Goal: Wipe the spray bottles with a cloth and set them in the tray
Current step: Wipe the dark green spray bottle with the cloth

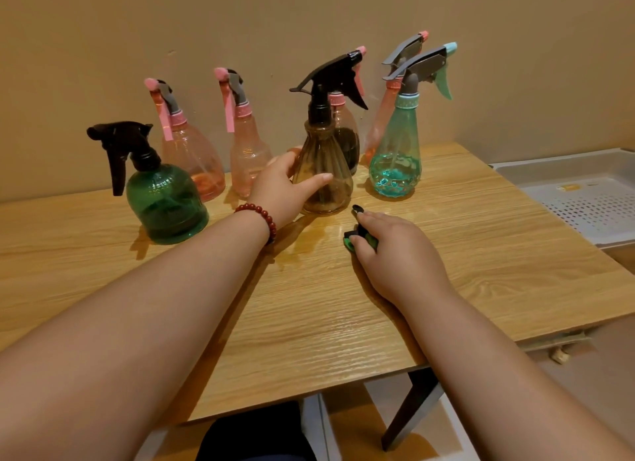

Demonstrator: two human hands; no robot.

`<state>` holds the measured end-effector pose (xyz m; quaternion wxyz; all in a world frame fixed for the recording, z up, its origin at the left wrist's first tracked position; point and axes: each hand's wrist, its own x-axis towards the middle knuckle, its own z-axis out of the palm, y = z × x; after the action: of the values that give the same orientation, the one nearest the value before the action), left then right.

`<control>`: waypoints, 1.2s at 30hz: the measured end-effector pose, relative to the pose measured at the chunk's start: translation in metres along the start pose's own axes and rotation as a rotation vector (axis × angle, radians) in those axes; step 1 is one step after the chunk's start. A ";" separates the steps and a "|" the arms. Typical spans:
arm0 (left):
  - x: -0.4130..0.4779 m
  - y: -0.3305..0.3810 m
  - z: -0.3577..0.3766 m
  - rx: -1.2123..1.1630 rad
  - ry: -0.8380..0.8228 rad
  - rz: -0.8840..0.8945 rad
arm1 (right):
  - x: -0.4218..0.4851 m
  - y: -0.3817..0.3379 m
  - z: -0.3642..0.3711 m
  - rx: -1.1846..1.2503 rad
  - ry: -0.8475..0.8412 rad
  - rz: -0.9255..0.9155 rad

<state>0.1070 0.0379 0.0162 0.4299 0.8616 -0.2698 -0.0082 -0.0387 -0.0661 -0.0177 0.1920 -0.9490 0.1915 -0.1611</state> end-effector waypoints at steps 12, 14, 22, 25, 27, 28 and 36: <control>0.006 -0.002 0.003 -0.015 -0.055 0.001 | -0.001 0.000 0.000 0.011 -0.009 -0.021; 0.006 -0.003 0.004 -0.013 -0.053 0.001 | -0.001 0.000 0.000 0.012 -0.006 -0.032; -0.007 -0.005 -0.002 0.006 0.048 0.065 | -0.004 -0.002 0.000 0.018 -0.019 -0.065; -0.025 -0.008 -0.011 0.006 0.091 0.112 | -0.005 -0.003 -0.001 0.028 -0.038 -0.094; -0.038 -0.012 -0.020 0.023 0.113 0.112 | -0.007 -0.006 -0.003 0.046 -0.048 -0.127; -0.045 -0.015 -0.025 0.037 0.121 0.109 | -0.009 -0.007 -0.004 0.049 -0.051 -0.148; -0.102 -0.048 -0.070 0.049 0.210 0.046 | -0.024 -0.022 -0.009 0.004 -0.077 -0.248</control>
<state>0.0595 0.1608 0.0025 0.4348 0.8615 -0.2429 0.0986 -0.0565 -0.0403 -0.0061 0.1796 -0.9705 0.0648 -0.1474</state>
